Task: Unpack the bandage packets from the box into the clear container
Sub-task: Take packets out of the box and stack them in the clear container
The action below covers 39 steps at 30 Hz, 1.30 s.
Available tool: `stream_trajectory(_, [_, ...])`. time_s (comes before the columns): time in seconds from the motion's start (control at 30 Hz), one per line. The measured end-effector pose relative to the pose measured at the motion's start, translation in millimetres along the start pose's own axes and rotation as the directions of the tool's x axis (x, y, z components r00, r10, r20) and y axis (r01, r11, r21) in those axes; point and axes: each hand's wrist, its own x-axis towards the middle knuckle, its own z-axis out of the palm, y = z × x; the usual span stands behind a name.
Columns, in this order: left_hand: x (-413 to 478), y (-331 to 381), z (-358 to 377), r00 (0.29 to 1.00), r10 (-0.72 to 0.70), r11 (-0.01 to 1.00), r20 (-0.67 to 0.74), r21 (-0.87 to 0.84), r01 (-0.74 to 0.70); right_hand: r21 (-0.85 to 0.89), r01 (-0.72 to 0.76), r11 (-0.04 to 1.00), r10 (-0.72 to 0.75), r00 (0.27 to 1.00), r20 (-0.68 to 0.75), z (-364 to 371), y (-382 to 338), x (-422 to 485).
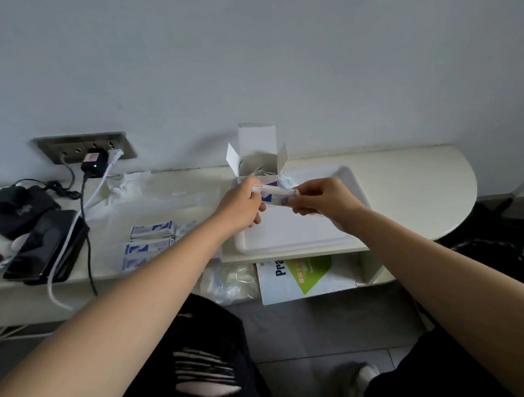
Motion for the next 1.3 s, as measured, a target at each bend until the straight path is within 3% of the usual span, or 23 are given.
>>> stream_trajectory(0.13, [-18,-14,-36,0.999,-0.002,1.0,-0.048,-0.025,0.001,0.074,0.004,0.997,-0.003,1.0,-0.009,33,-16,0])
stream_trajectory(0.3, [-42,-37,-78,0.983,-0.054,0.995,-0.175,-0.096,0.037,0.032,0.043,0.999,-0.041,0.997,-0.057,84,-31,7])
stream_trajectory(0.47, [-63,-61,-120,0.967,-0.164,0.972,-0.194,-0.2,0.125,0.095,0.038,0.995,-0.04,0.999,0.024,132,-47,14])
stream_trajectory(0.67, [-79,-86,-149,0.934,-0.267,0.951,-0.238,-0.225,0.214,0.022,0.07,0.997,-0.071,0.995,0.068,178,-54,26])
stream_trajectory(0.97, [-87,-134,-172,0.762,-0.35,0.92,-0.544,-0.045,0.39,0.023,-0.132,0.991,0.129,0.985,0.116,207,-51,42])
stream_trajectory(1.13, [-83,-143,-168,0.802,-0.384,0.897,-0.457,0.023,0.442,0.013,-0.216,0.976,0.214,0.972,0.096,224,-46,49])
stream_trajectory(1.3, [-83,-146,-165,0.801,-0.363,0.913,-0.477,-0.011,0.408,-0.111,-0.313,0.943,0.313,0.95,-0.023,235,-34,60])
